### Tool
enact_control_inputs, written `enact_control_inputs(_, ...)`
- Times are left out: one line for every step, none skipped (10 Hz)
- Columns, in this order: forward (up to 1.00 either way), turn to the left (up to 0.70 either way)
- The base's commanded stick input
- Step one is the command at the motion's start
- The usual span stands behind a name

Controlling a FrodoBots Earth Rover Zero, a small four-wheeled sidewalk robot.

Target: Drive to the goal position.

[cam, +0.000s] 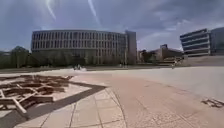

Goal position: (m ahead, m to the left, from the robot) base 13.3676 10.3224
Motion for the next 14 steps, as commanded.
enact_control_inputs(0.5,0.0)
enact_control_inputs(0.5,0.0)
enact_control_inputs(0.5,0.02)
enact_control_inputs(0.5,0.15)
enact_control_inputs(0.5,0.24)
enact_control_inputs(0.5,0.18)
enact_control_inputs(0.5,0.06)
enact_control_inputs(0.5,0.0)
enact_control_inputs(0.5,0.0)
enact_control_inputs(0.5,0.0)
enact_control_inputs(0.5,0.0)
enact_control_inputs(0.5,0.0)
enact_control_inputs(0.5,0.0)
enact_control_inputs(0.5,0.0)
